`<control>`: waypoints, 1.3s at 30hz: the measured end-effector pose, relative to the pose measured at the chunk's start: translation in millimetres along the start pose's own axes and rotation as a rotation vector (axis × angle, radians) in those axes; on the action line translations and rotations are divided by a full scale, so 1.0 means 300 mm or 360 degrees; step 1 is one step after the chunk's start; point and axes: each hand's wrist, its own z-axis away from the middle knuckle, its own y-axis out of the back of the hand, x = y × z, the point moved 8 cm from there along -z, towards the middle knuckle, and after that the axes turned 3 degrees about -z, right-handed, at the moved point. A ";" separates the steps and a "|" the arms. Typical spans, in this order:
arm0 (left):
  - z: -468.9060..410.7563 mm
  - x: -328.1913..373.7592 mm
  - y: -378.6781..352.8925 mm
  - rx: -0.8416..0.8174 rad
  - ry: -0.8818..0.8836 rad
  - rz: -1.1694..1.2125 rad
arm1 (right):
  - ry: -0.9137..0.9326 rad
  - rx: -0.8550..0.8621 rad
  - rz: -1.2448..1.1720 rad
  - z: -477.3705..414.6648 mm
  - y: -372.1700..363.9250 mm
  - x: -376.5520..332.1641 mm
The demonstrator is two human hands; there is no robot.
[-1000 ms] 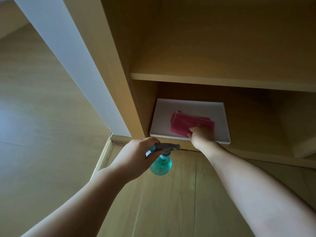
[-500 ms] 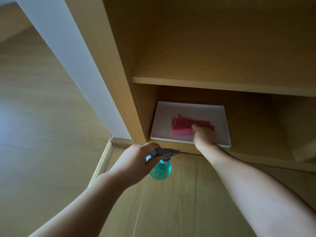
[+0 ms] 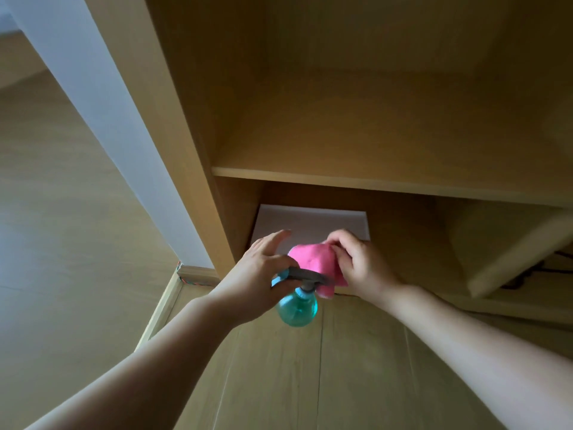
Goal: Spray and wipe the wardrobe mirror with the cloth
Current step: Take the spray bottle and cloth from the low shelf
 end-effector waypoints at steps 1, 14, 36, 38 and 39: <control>-0.011 0.030 0.011 0.0011 -0.0027 0.0005 | 0.0024 0.0022 -0.0044 0.015 0.040 -0.029; -0.163 0.401 0.229 0.0210 -0.0290 0.0284 | 0.0019 0.0088 -0.0932 0.040 0.437 -0.260; -0.389 1.180 1.732 0.0069 -0.0130 0.0859 | 0.0038 0.0077 -0.0588 -0.409 1.511 -1.578; -0.411 1.256 1.892 0.0088 -0.0166 0.0812 | 0.0074 0.0091 -0.0546 -0.458 1.621 -1.715; -0.422 1.292 1.966 0.0107 -0.0184 0.0804 | 0.0095 0.0096 -0.0528 -0.480 1.674 -1.780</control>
